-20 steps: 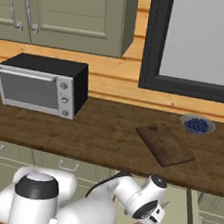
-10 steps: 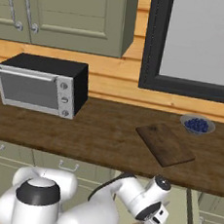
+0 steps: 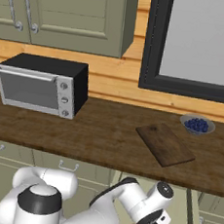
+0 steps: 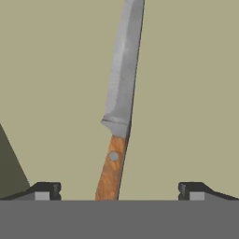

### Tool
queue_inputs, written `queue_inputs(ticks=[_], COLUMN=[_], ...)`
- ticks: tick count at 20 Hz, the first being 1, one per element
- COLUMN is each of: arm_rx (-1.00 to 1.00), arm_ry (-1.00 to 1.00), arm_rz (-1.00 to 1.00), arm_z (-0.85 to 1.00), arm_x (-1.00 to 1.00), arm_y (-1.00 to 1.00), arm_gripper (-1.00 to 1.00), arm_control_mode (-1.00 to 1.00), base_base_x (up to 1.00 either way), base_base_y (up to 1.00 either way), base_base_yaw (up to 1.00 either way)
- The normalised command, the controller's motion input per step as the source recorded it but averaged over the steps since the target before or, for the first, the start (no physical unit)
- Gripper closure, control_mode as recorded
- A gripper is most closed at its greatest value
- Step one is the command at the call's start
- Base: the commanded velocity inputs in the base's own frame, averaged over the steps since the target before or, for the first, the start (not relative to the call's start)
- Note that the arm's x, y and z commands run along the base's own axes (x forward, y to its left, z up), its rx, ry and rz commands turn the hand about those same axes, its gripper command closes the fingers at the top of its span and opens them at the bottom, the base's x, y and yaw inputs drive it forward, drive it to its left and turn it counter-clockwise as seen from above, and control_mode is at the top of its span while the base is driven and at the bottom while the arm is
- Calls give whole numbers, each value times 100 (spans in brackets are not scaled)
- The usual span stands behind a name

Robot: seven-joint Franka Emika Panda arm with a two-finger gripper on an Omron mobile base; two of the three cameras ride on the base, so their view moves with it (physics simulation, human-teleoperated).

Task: Pick up the knife from the drawer and place it on the cutting board. Then place the meat from the plate to the cutting board.

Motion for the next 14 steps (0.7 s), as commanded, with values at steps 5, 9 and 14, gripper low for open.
queue_inputs(ticks=[5, 9, 14], arm_rx=[-10, -8, -14], arm_ry=[0, 0, 5], arm_rz=[-11, -11, -10], arm_z=[-9, -11, -7], arm_x=[0, 0, 2], arm_y=[5, 0, 7], arm_gripper=[-100, -100, -100], arm_control_mode=[-100, -100, -100], base_base_x=[0, 0, 0], base_base_y=[0, 0, 0], base_base_yaw=[0, 0, 0])
